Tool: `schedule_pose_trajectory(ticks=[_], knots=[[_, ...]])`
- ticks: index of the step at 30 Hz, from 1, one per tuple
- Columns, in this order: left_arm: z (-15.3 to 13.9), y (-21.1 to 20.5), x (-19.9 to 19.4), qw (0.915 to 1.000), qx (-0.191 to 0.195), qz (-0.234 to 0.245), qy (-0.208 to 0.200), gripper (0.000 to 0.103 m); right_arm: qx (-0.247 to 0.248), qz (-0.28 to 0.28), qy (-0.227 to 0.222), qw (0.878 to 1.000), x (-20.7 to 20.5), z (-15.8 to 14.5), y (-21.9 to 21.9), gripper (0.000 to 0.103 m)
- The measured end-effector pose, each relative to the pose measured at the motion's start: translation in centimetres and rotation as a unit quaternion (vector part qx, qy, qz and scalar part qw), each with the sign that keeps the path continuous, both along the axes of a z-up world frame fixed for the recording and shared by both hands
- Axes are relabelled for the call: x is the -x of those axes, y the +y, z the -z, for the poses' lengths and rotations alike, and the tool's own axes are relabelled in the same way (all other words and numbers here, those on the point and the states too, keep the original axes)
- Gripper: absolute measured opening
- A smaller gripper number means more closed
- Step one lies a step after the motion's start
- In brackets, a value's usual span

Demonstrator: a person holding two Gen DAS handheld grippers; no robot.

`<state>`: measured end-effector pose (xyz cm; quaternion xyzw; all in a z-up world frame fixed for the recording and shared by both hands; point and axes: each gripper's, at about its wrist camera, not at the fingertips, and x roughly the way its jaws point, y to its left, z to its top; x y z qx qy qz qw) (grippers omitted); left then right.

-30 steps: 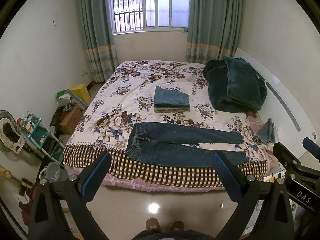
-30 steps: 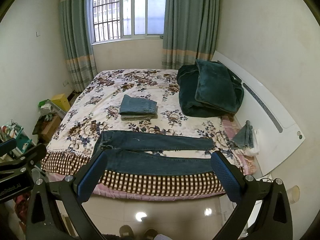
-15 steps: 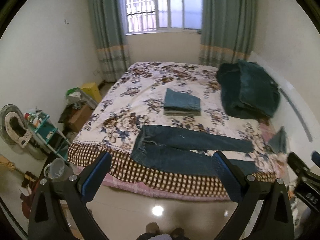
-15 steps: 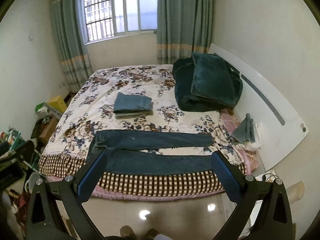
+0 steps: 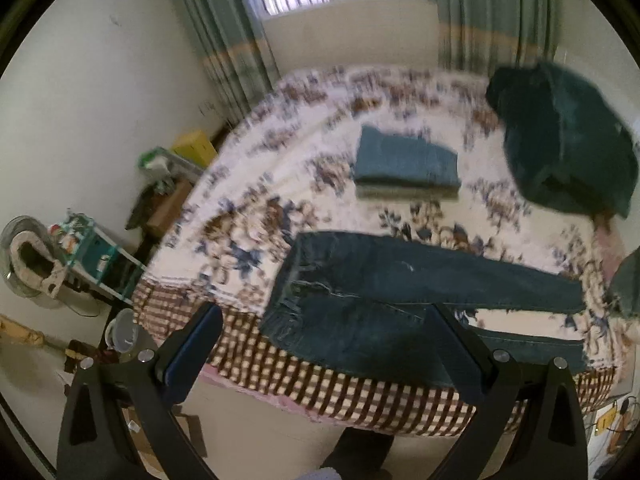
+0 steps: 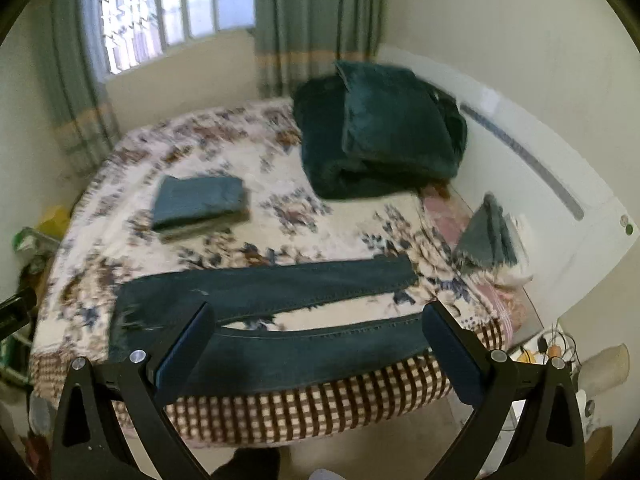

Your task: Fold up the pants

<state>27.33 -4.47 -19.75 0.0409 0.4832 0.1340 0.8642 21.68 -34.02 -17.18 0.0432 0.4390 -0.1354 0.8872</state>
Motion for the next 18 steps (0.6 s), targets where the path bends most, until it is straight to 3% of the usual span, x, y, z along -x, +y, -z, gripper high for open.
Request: schedule_pose_trajectory(ticks=[6, 9, 14, 18], knots=[[10.3, -0.4, -13.4, 0.9937, 0.015, -0.032, 0.107, 0.103, -0.041, 0.060, 0.088, 0.993, -13.0, 11.5, -5.2, 0.103], [16.1, 0.4, -19.7, 0.9842, 0.047, -0.067, 0.157, 0.103, -0.103, 0.099, 0.143, 0.979, -20.0, 19.4, -8.7, 0.103], [26.5, 2.7, -27.9, 0.9526, 0.155, -0.132, 0.226, 0.103, -0.166, 0.176, 0.209, 0.947, -29.3, 32.6, -13.7, 0.103], [32.9, 3.2, -33.0, 0.9392, 0.165, -0.161, 0.255, 0.103, -0.179, 0.208, 0.253, 0.928, -34.6, 41.7, -15.7, 0.103]])
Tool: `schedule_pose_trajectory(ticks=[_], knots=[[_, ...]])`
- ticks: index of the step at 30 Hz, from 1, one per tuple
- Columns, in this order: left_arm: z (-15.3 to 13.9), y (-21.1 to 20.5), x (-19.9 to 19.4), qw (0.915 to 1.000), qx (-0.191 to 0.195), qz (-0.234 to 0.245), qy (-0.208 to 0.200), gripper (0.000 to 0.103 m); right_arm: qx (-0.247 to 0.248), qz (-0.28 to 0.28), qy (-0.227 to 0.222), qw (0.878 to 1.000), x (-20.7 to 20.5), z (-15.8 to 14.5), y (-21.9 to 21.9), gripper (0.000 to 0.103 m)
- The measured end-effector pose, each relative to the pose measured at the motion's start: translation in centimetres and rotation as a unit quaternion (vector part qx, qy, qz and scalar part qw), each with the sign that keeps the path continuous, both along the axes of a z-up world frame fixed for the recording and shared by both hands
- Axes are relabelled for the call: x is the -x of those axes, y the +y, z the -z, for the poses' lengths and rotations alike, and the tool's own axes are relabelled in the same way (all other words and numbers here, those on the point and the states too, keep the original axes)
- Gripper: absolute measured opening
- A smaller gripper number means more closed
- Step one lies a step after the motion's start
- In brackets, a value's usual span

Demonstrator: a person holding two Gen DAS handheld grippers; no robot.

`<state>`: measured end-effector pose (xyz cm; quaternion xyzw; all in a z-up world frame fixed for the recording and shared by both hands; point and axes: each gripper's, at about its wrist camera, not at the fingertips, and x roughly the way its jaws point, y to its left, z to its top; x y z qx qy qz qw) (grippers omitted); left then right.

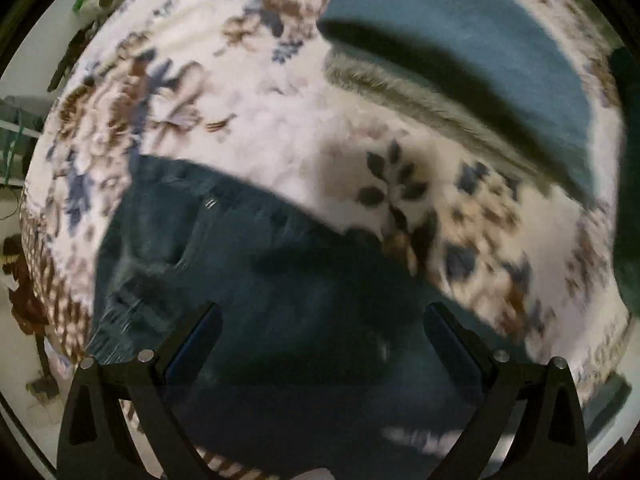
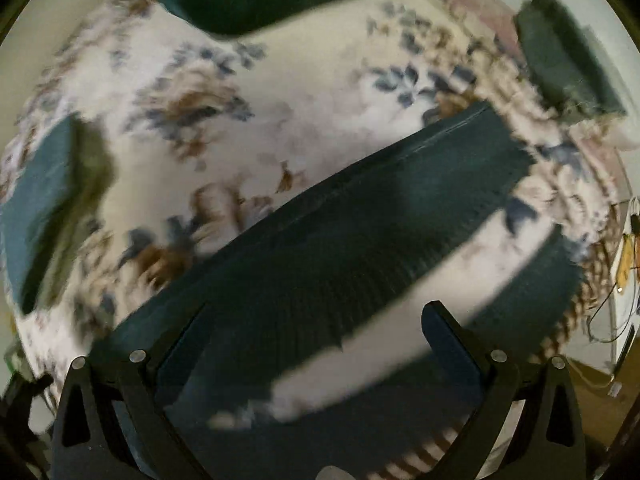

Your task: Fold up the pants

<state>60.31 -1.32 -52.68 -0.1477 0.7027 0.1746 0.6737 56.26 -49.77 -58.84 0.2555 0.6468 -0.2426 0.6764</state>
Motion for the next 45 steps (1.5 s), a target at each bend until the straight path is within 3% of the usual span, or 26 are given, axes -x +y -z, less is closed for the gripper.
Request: schedule_pose_trajectory(ticks=[6, 9, 11, 13, 14, 15, 17, 18, 19, 21, 24, 30, 33, 34, 37, 40, 41, 45], knots=[[7.9, 0.8, -3.9, 0.9972, -0.009, -0.048, 0.056, 0.099, -0.014, 0.103, 0.041, 0.994, -3.1, 7.6, -5.4, 0.103], [9.0, 1.2, -3.7, 0.9959, -0.012, -0.062, 0.064, 0.090, -0.043, 0.167, 0.053, 0.984, -3.6, 10.8, -8.2, 0.103], [8.5, 1.2, -3.1, 0.9963, -0.009, -0.072, 0.045, 0.087, -0.060, 0.192, 0.058, 0.978, -3.8, 12.2, -9.2, 0.103], [7.4, 0.6, -2.3, 0.9973, -0.016, -0.066, 0.028, 0.071, -0.070, 0.211, 0.069, 0.972, -4.1, 13.4, -9.8, 0.103], [6.6, 0.5, -1.7, 0.9974, -0.024, -0.063, 0.026, 0.048, -0.073, 0.217, 0.074, 0.971, -4.2, 13.9, -10.0, 0.103], [5.8, 0.4, -1.0, 0.9973, -0.035, -0.060, 0.024, 0.032, -0.072, 0.224, 0.076, 0.969, -4.3, 14.2, -10.1, 0.101], [4.3, 0.4, 0.4, 0.9979, -0.020, -0.061, 0.008, 0.022, -0.071, 0.218, 0.074, 0.971, -4.7, 14.3, -10.1, 0.087], [3.6, 0.5, 1.1, 0.9979, -0.009, -0.064, -0.003, 0.018, -0.064, 0.208, 0.081, 0.973, -4.8, 14.2, -10.0, 0.065], [3.0, 0.5, 1.8, 0.9978, -0.002, -0.064, -0.014, 0.017, -0.058, 0.197, 0.088, 0.975, -5.0, 13.9, -9.8, 0.043], [1.5, 0.2, 2.9, 0.9971, 0.008, -0.068, -0.033, 0.014, -0.068, 0.186, 0.086, 0.976, -5.0, 13.5, -9.7, 0.019], [-0.9, 0.8, 5.2, 0.9919, 0.039, -0.104, -0.061, 0.011, -0.077, 0.172, 0.070, 0.980, -4.7, 12.3, -9.6, 0.007], [-8.0, 0.5, 11.1, 0.9813, 0.072, -0.124, -0.129, 0.007, -0.092, 0.126, 0.025, 0.987, -3.6, 8.0, -10.4, 0.005], [-12.7, 0.3, 16.9, 0.9751, 0.080, -0.121, -0.167, 0.007, -0.104, 0.110, 0.003, 0.988, -1.2, 4.8, -10.1, 0.004], [-12.6, 1.6, 18.0, 0.9739, 0.081, -0.121, -0.174, 0.007, -0.106, 0.108, -0.005, 0.989, 0.3, 3.6, -9.8, 0.004], [-14.8, 2.4, 26.0, 0.9689, 0.087, -0.134, -0.189, 0.007, -0.112, 0.101, -0.022, 0.988, 5.2, 1.2, -9.8, 0.004], [-12.8, 3.9, 30.3, 0.9706, 0.083, -0.141, -0.177, 0.007, -0.114, 0.093, -0.029, 0.989, 10.7, -0.1, -10.1, 0.004], [-10.6, 4.5, 30.0, 0.9724, 0.075, -0.140, -0.171, 0.007, -0.113, 0.086, -0.029, 0.989, 13.3, -0.2, -10.1, 0.004], [-5.2, 4.6, 33.4, 0.9777, 0.068, -0.149, -0.132, 0.009, -0.133, 0.088, -0.011, 0.987, 20.0, 2.2, -9.9, 0.004]])
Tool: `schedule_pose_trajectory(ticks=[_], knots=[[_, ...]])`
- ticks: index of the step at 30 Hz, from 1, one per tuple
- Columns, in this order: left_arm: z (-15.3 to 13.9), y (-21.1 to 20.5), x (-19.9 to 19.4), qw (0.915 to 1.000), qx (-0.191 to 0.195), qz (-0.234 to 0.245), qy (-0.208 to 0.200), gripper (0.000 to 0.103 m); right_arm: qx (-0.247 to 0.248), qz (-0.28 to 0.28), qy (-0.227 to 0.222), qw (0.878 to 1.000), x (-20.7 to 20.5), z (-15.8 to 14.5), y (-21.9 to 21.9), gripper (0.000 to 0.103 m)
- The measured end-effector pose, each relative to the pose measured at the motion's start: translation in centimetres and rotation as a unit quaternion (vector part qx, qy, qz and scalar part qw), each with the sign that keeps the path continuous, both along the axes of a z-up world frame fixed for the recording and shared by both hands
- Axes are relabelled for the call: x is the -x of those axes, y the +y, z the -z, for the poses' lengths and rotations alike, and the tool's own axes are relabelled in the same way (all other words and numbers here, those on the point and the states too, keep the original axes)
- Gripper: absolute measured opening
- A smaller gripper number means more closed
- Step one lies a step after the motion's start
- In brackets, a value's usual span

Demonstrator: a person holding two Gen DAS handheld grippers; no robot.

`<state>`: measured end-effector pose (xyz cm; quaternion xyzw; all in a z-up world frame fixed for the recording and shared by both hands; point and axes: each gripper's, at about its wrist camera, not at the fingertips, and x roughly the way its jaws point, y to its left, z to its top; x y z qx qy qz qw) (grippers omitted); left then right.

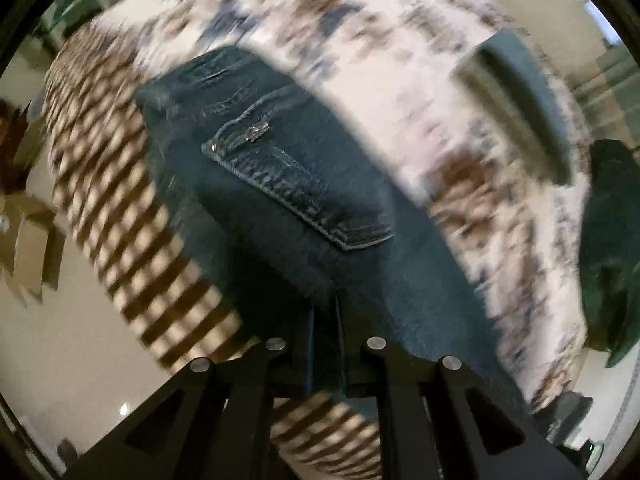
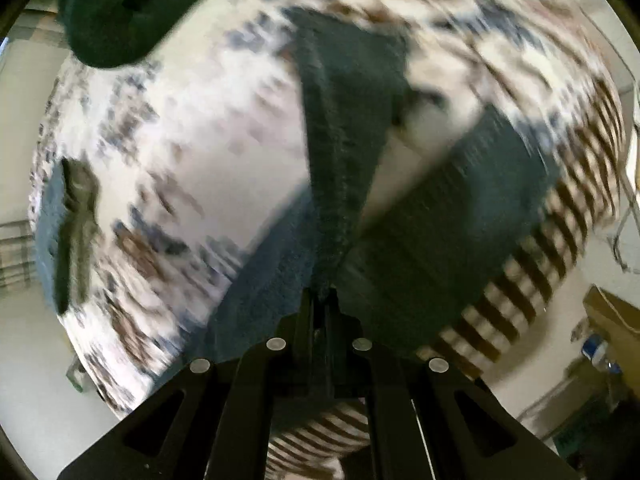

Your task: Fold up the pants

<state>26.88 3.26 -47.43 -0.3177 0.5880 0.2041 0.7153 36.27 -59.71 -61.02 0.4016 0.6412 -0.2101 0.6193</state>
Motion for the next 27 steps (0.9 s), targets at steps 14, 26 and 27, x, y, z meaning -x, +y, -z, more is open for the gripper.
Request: schedule_pose_trajectory(ticks=[14, 26, 27], knots=[[1.1, -2.9, 0.1, 0.9960, -0.059, 0.067, -0.012, 0.087, -0.008, 0.034, -0.069, 0.997, 7.9, 2.3, -5.8, 0.065], [3.1, -4.6, -1.4, 0.9893, -0.086, 0.116, 0.020, 0.087, -0.003, 0.192, -0.062, 0.979, 9.4, 8.1, -11.5, 0.005], [3.1, -4.4, -1.3, 0.9885, -0.093, 0.117, 0.024, 0.087, 0.014, 0.183, -0.074, 0.980, 9.5, 7.0, -11.0, 0.005]])
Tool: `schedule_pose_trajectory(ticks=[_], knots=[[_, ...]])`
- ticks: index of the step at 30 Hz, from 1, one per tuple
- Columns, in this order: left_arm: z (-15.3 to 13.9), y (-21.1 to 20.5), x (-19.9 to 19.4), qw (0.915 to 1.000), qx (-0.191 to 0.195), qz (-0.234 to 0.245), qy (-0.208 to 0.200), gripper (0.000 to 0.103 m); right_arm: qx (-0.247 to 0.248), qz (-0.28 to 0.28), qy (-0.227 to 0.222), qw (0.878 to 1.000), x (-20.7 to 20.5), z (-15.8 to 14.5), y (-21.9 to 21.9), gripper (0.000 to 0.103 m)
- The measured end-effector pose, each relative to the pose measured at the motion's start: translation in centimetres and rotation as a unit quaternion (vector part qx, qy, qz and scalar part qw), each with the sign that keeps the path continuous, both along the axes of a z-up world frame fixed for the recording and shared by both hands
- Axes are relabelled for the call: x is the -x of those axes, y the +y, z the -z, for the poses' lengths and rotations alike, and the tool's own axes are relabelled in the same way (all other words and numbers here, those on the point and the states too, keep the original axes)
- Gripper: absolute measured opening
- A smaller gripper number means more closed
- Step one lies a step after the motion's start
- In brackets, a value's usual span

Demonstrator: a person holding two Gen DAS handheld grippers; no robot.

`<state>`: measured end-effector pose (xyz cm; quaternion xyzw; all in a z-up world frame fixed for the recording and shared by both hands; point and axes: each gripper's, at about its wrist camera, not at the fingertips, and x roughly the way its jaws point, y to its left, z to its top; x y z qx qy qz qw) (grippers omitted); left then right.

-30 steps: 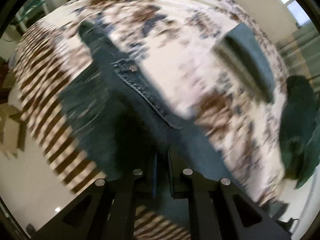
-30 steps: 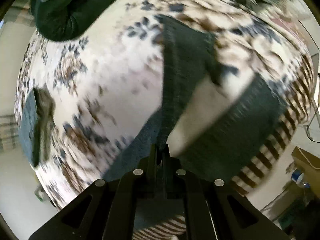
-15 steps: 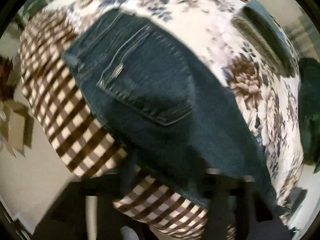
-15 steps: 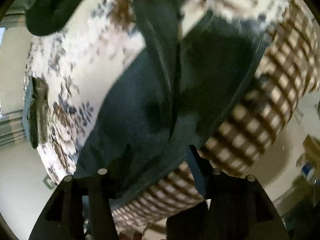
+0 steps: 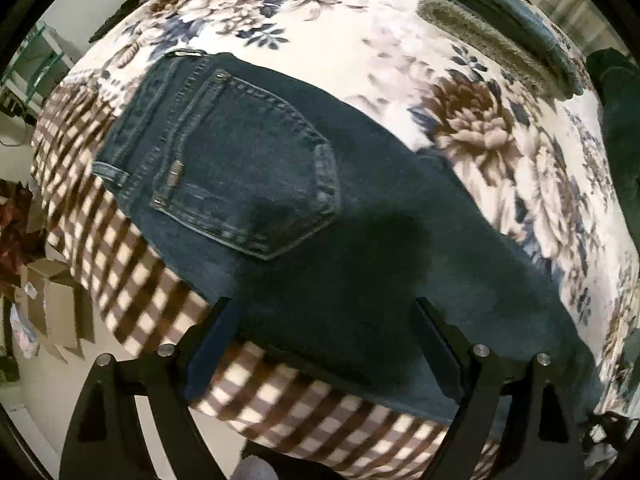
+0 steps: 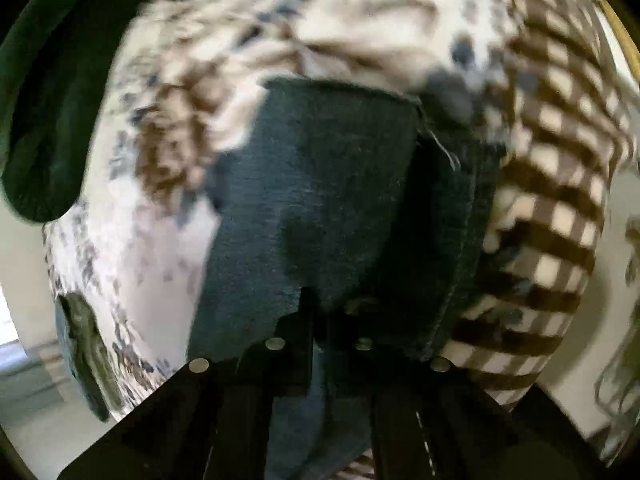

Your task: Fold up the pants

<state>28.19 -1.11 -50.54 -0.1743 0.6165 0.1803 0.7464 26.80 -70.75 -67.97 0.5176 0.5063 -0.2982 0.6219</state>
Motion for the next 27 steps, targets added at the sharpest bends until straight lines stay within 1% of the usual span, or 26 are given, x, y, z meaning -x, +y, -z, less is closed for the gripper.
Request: schedule_pose_trajectory(ticks=[1, 2, 4, 5, 6, 7, 8, 9, 10, 11, 12, 13, 14, 15, 17, 20, 21, 22, 23, 24, 25, 26, 27], knots=[[0.0, 0.4, 0.2, 1.0000, -0.005, -0.001, 0.002, 0.087, 0.012, -0.004, -0.008, 1.000, -0.1, -1.1, 0.9, 0.004], [-0.1, 1.0, 0.4, 1.0000, -0.003, -0.006, 0.000, 0.087, 0.015, -0.003, -0.018, 1.000, 0.1, -2.1, 0.8, 0.004], [-0.2, 2.5, 0.8, 0.9997, 0.000, -0.024, 0.005, 0.087, 0.009, 0.005, -0.029, 1.000, 1.3, -4.1, 0.5, 0.004], [-0.4, 3.3, 1.0, 0.9994, 0.000, -0.035, 0.004, 0.087, 0.002, 0.009, -0.031, 0.999, 2.0, -4.6, 0.2, 0.004], [-0.5, 4.1, 1.3, 0.9989, 0.002, -0.047, 0.001, 0.087, 0.003, 0.013, -0.026, 1.000, 2.7, -4.8, 0.0, 0.004], [-0.7, 5.0, 1.6, 0.9980, 0.003, -0.063, -0.001, 0.087, 0.006, 0.014, -0.016, 1.000, 2.6, -4.8, 0.0, 0.005], [-0.9, 6.3, 2.0, 0.9963, 0.004, -0.085, -0.005, 0.087, 0.006, 0.002, -0.003, 1.000, 2.7, -4.3, -0.1, 0.005], [-1.1, 7.0, 2.2, 0.9954, 0.005, -0.096, -0.005, 0.087, 0.001, -0.015, 0.015, 1.000, 2.5, -3.5, -0.1, 0.009], [-1.1, 8.1, 2.5, 0.9935, 0.005, -0.114, -0.004, 0.087, -0.004, -0.027, 0.039, 0.999, 2.4, -2.8, 0.3, 0.017], [-1.2, 9.0, 2.6, 0.9922, 0.006, -0.125, -0.004, 0.087, -0.010, -0.035, 0.049, 0.998, 2.3, -2.5, 0.8, 0.023], [-1.1, 9.8, 2.7, 0.9910, 0.009, -0.133, -0.005, 0.087, -0.021, -0.041, 0.045, 0.998, 2.3, -2.5, 1.4, 0.037], [-1.1, 10.9, 2.7, 0.9897, 0.012, -0.143, -0.006, 0.087, -0.030, -0.046, 0.032, 0.998, 2.3, -2.8, 2.3, 0.042], [-1.0, 12.1, 2.7, 0.9877, 0.013, -0.155, -0.008, 0.087, -0.041, -0.057, 0.011, 0.998, 2.2, -3.5, 4.0, 0.043], [-0.8, 13.3, 2.7, 0.9858, 0.014, -0.167, -0.013, 0.087, -0.050, -0.070, -0.002, 0.996, 2.0, -3.8, 5.5, 0.043], [-0.5, 15.4, 2.5, 0.9820, 0.017, -0.187, -0.020, 0.087, -0.071, -0.095, -0.015, 0.993, 1.6, -4.0, 9.0, 0.043], [0.8, 17.9, 2.1, 0.9762, 0.031, -0.214, -0.016, 0.087, -0.117, -0.125, -0.017, 0.985, 0.8, -2.8, 15.3, 0.043], [1.8, 18.9, 2.0, 0.9721, 0.050, -0.229, -0.013, 0.087, -0.129, -0.130, -0.017, 0.983, 0.3, -2.2, 17.2, 0.043], [2.6, 19.6, 2.1, 0.9679, 0.068, -0.242, -0.013, 0.086, -0.136, -0.133, -0.006, 0.982, 0.1, -1.5, 18.8, 0.043], [3.1, 20.1, 2.1, 0.9646, 0.078, -0.251, -0.016, 0.073, -0.143, -0.131, 0.006, 0.981, 0.1, -0.8, 20.3, 0.043], [3.4, 20.6, 2.3, 0.9604, 0.094, -0.260, -0.032, 0.035, -0.153, -0.126, 0.015, 0.980, 0.2, -0.2, 21.7, 0.043], [3.4, 20.7, 2.3, 0.9590, 0.100, -0.262, -0.042, 0.026, -0.162, -0.120, 0.028, 0.979, 0.4, 0.5, 22.9, 0.043], [3.2, 20.8, 2.2, 0.9601, 0.093, -0.260, -0.042, 0.023, -0.168, -0.114, 0.037, 0.978, 0.4, 1.3, 23.7, 0.043], [2.9, 20.8, 2.2, 0.9613, 0.088, -0.256, -0.052, 0.021, -0.172, -0.108, 0.043, 0.978, 0.5, 1.7, 24.5, 0.043]])
